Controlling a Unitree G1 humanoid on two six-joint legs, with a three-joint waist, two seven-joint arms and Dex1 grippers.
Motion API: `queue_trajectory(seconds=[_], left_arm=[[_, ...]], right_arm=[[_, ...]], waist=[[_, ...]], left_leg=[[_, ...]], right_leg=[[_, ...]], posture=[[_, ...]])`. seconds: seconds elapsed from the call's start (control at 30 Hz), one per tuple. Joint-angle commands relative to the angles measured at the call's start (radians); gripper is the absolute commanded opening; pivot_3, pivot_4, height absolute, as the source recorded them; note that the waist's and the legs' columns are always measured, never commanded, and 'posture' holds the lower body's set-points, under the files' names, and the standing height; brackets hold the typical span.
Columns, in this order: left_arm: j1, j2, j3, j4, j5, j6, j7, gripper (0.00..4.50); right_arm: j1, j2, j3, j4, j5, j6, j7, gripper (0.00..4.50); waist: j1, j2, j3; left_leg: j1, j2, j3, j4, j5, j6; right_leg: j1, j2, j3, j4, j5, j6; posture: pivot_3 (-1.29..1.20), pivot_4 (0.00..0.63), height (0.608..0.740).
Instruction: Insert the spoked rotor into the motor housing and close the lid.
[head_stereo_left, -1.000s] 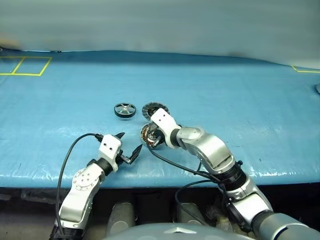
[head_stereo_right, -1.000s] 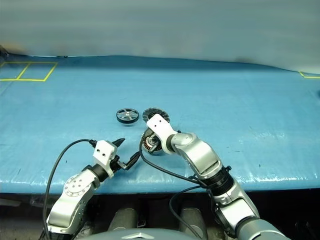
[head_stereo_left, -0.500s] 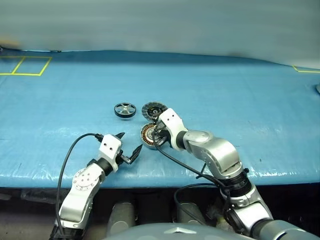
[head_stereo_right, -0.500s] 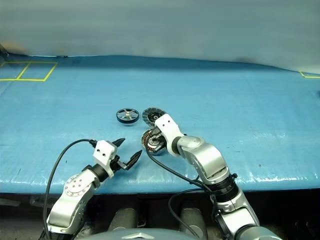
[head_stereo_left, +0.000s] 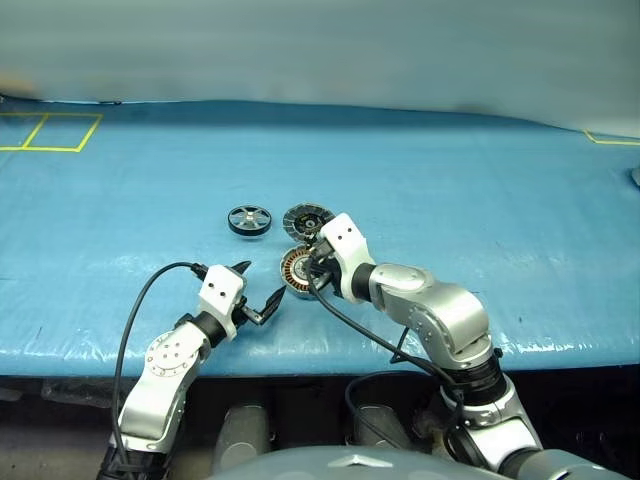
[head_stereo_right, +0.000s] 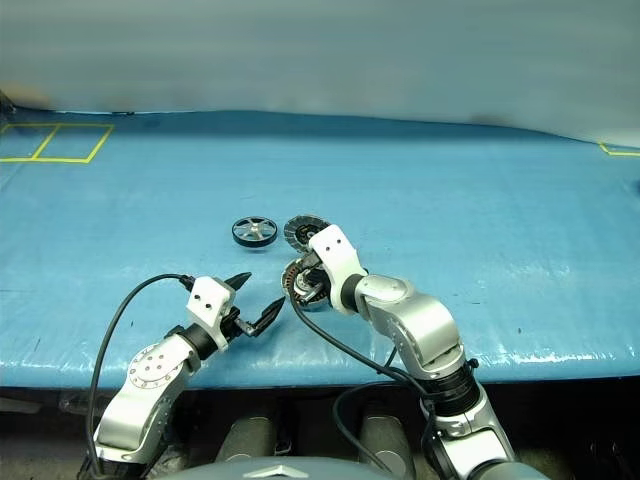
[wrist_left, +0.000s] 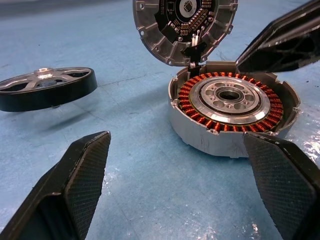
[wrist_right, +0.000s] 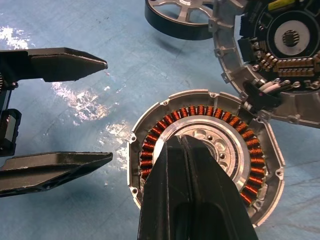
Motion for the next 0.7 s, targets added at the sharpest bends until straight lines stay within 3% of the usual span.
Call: queue_trajectory(seconds=[0.03,0.7], left_arm=[[-0.006,0.006,0.004,-0.001,-0.002,-0.007,-0.003,4.5],[0.001,0.012,0.022,-0.033,-0.009,0.006,-0.001,4.5]], right_arm=[[0.005,0.018,0.001,0.026,-0.013,-0.064,-0.018,0.02],[-0.003,-0.003,0.057,0.061,-0.046,-0.055,-0.029,0.02]], waist=[[0.0,0.0,0.0],[0.0,0.0,0.0]], left_leg=[[0.0,0.0,0.0,0.0,0.0,0.0],[0.001,0.0,0.0,0.0,0.0,0.0]], right_leg=[[0.0,0.0,0.0,0.0,0.0,0.0],[0.001,0.0,0.0,0.0,0.0,0.0]], posture=[[0.0,0.15,0.74],[0.0,0.15,0.74]])
